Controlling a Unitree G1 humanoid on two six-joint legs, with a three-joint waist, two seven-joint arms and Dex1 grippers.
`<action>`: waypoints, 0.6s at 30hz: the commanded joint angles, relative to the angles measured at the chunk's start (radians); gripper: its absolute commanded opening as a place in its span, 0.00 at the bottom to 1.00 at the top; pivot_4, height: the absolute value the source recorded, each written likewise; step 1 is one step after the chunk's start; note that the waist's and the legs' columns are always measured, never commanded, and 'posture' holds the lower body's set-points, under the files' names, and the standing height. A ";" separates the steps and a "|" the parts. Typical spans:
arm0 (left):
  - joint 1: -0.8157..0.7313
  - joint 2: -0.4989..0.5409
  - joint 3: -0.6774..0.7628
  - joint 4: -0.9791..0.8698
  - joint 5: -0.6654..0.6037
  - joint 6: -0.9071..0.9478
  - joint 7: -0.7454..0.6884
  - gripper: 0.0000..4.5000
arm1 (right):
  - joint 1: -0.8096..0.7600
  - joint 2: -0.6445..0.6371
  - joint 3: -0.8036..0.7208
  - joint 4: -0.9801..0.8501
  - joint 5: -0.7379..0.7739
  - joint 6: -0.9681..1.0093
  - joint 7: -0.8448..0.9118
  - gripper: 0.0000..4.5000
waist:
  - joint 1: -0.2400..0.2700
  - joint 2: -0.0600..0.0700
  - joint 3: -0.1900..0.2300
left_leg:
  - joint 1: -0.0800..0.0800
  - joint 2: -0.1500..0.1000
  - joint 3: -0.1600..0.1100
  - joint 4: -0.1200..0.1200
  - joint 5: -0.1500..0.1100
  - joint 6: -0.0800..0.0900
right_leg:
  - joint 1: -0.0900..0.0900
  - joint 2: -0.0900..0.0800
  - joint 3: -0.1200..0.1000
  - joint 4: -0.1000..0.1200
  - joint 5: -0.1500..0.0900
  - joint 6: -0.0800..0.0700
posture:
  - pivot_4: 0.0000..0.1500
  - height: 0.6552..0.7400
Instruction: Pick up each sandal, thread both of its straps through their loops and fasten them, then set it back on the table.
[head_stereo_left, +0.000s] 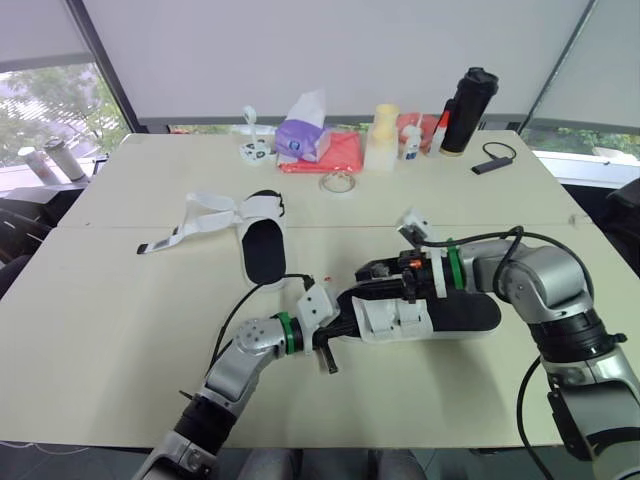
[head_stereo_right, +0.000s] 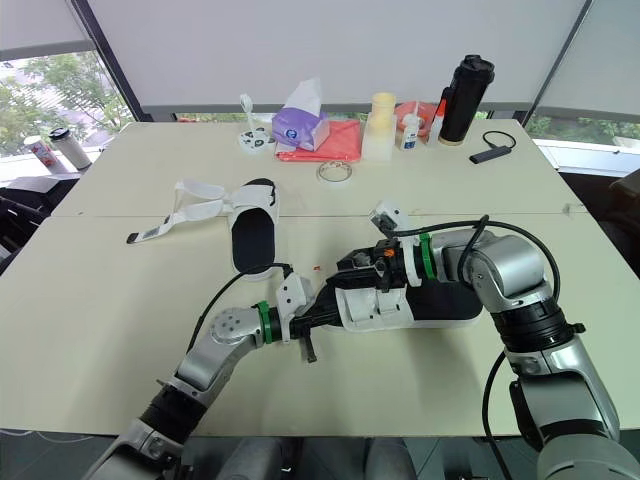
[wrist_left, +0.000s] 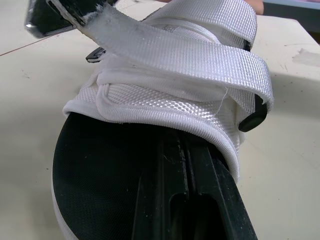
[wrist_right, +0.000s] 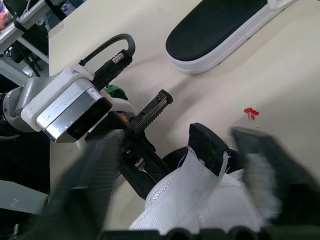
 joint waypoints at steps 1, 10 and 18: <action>0.040 0.035 -0.011 0.033 0.034 0.036 -0.006 0.00 | -0.017 0.006 -0.022 -0.034 0.018 0.009 0.007 0.39 | -0.001 0.000 0.000 | 0.000 0.000 0.000 0.000 0.000 0.000 | 0.000 0.000 0.000 0.000 0.000 0.000 | 1.00 1.00; 0.043 0.055 -0.028 0.013 0.012 0.059 -0.065 0.00 | -0.013 -0.019 -0.057 -0.107 0.053 0.055 0.004 0.01 | -0.005 0.000 0.000 | 0.000 0.001 0.000 -0.002 0.000 0.000 | -0.001 0.001 0.000 0.001 0.000 0.000 | 1.00 1.00; 0.035 0.058 -0.037 0.017 0.012 0.079 -0.090 0.00 | -0.034 -0.035 -0.166 -0.187 0.148 0.119 -0.020 0.01 | -0.002 0.000 0.000 | 0.000 0.001 0.000 -0.002 0.000 0.000 | -0.001 0.001 0.000 0.001 0.000 0.000 | 1.00 1.00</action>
